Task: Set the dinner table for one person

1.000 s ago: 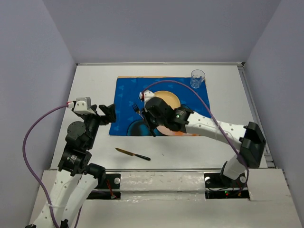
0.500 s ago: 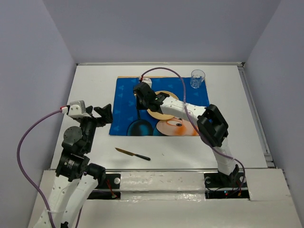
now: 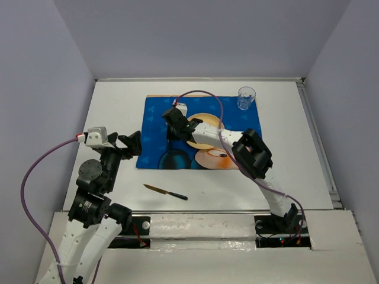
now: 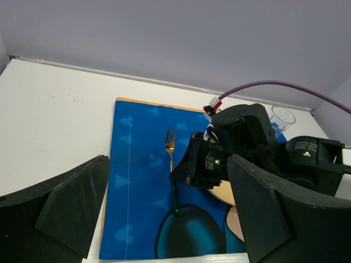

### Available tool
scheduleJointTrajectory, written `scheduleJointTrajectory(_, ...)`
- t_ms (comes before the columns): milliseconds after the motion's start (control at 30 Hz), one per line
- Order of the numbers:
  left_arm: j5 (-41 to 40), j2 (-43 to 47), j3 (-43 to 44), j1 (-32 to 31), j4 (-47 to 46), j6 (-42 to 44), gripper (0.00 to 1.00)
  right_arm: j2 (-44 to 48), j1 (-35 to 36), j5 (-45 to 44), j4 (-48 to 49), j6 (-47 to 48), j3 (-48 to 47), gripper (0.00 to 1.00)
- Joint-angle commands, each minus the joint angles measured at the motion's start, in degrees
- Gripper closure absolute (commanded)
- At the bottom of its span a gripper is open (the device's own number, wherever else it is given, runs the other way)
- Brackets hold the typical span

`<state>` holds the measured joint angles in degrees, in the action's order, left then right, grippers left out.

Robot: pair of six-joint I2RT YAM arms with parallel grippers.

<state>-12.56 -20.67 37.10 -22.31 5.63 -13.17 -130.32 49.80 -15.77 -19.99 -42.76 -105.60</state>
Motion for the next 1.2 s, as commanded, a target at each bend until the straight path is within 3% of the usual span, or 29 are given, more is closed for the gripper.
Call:
scheduleJointTrajectory(0, -0.7, 0.5, 0.3, -0.6, -1.8, 0.2, 0.01, -1.4, -0.6, 0.4, 2.0, -2.5, -3.7, 1.0)
scheduleJointTrajectory(100, -0.7, 0.5, 0.3, -0.6, -1.8, 0.2, 0.01, -2.8, -1.1, 0.4, 1.5, -3.0, -4.3, 1.0)
scheduleJointTrajectory(333, -0.8, 0.2, 0.3, -0.6, -1.8, 0.1, 0.01, -2.8, -1.1, 0.7, 1.1, -3.0, -3.6, 0.82)
scheduleJointTrajectory(367, -0.8, 0.2, 0.3, -0.6, -1.8, 0.1, 0.01, -2.6, -1.1, 1.1, 1.1, -2.6, -3.7, 0.77)
scheduleJointTrajectory(433, -0.8, 0.1, 0.3, -0.6, -1.8, 0.2, 0.01, -2.3, -1.1, 1.4, 1.0, -2.4, -3.6, 0.58)
scheduleJointTrajectory(767, -1.4, -0.5, 0.3, -0.5, -1.8, 0.3, 0.01, 8.2, -0.5, 3.1, 3.7, 1.4, 0.0, 0.55)
scheduleJointTrajectory(967, -1.6, -1.0, 0.3, -0.4, -1.8, 0.3, 0.01, 23.0, 4.6, 5.1, 13.6, 9.6, 20.4, 0.55)
scheduleJointTrajectory(1167, -1.1, -1.7, 0.3, 0.5, -2.1, 0.3, 0.01, 30.2, 14.3, 11.9, 14.5, 21.5, 37.3, 0.54)
